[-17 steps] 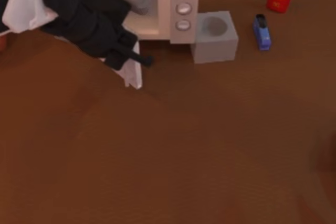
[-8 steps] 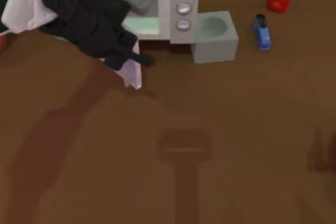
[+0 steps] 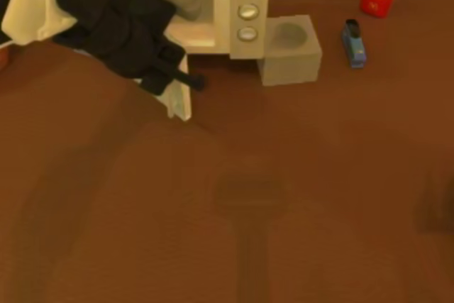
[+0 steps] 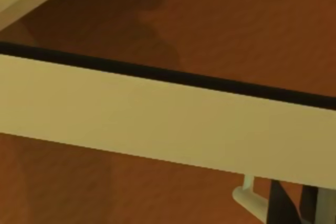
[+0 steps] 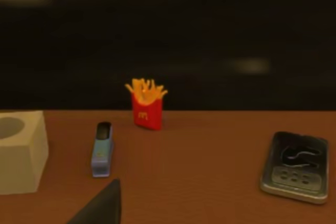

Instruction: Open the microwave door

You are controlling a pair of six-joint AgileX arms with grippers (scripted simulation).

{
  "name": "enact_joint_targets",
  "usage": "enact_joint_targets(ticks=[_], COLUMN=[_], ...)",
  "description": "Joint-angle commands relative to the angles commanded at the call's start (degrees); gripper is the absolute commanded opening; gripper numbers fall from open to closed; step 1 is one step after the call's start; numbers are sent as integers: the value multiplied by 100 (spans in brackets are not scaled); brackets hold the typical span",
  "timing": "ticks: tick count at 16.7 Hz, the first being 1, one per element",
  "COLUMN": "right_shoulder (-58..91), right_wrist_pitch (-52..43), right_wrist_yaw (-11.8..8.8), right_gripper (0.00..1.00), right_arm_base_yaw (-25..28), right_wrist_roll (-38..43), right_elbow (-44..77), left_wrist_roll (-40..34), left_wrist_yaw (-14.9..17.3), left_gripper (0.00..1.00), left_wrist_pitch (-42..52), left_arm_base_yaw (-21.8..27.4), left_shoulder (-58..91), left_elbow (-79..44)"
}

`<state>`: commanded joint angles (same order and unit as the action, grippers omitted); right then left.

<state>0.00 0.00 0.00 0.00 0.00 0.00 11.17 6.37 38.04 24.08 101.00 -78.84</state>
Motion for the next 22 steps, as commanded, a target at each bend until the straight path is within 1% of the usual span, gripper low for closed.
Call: enact_joint_targets(ticks=[7,10,16,22], right_shoulder=[0,0,0,0], right_wrist_pitch=[0,0,0,0], right_wrist_yaw=[0,0,0,0], right_gripper=[100,100,100,100], right_arm_base_yaw=[0,0,0,0], right_wrist_roll=[0,0,0,0], right_elbow=[0,0,0,0], left_wrist_roll=[1,249,964,991], left_wrist_yaw=[41,167,526,545], left_gripper=[0,0,0,0], left_wrist_pitch=[2,20,139,131], left_arm_base_yaw=[16,-83,-367,-384], left_shoulder=[12,-74,-257,-281], left_elbow=[23,80,310,309])
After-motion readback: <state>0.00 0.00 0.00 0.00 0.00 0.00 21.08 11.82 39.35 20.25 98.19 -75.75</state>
